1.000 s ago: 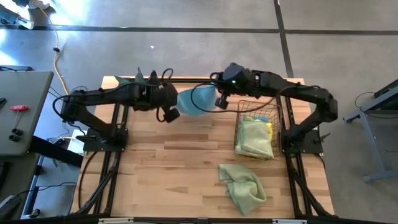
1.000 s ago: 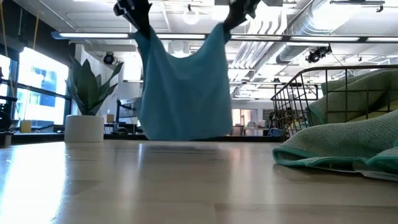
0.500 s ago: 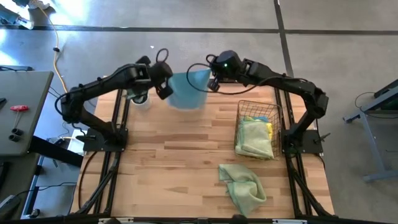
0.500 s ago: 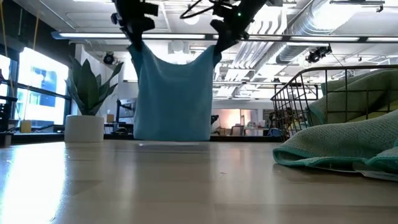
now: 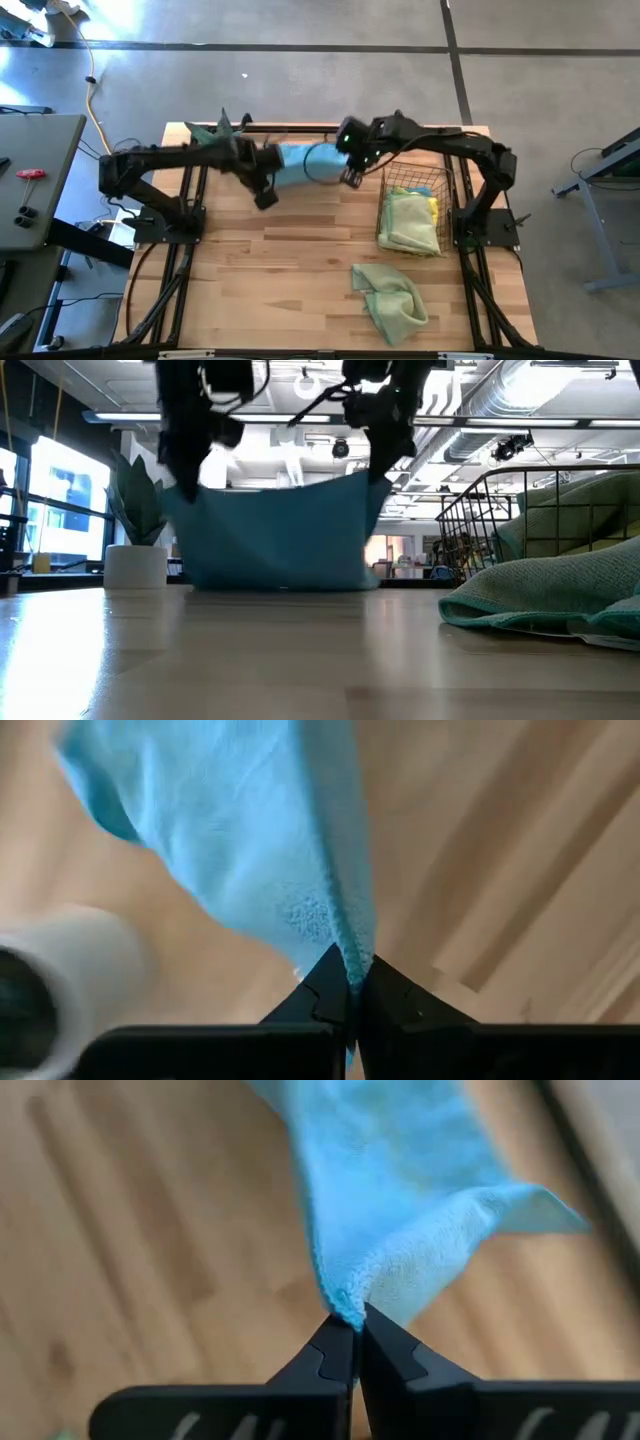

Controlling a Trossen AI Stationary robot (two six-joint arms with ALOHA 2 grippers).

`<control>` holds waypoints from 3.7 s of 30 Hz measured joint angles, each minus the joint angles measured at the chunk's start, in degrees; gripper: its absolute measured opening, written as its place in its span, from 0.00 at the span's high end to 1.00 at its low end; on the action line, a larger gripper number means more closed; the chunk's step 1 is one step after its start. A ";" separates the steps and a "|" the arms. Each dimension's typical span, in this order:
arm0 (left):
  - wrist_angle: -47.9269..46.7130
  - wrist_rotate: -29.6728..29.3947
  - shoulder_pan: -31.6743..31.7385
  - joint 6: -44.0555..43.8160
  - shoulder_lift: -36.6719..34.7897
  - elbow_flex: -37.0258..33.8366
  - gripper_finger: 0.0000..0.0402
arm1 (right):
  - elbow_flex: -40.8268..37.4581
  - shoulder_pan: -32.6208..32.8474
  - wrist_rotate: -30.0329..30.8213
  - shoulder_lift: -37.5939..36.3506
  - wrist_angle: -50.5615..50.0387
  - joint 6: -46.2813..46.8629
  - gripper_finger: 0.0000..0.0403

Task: Fold microfiber towels
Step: Fold the blue microfiber cloth

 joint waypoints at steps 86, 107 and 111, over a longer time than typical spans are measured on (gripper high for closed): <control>30.19 -21.53 8.86 15.45 12.41 -13.61 1.00 | 0.00 -10.66 2.48 19.71 9.73 -16.36 0.90; 16.87 -29.36 10.15 11.06 12.39 -13.54 0.66 | 7.76 -9.19 -2.18 19.38 -5.46 2.87 0.56; 15.71 -27.57 9.33 7.44 11.74 -13.56 0.66 | 6.99 -7.21 -4.47 19.42 -6.67 6.00 0.58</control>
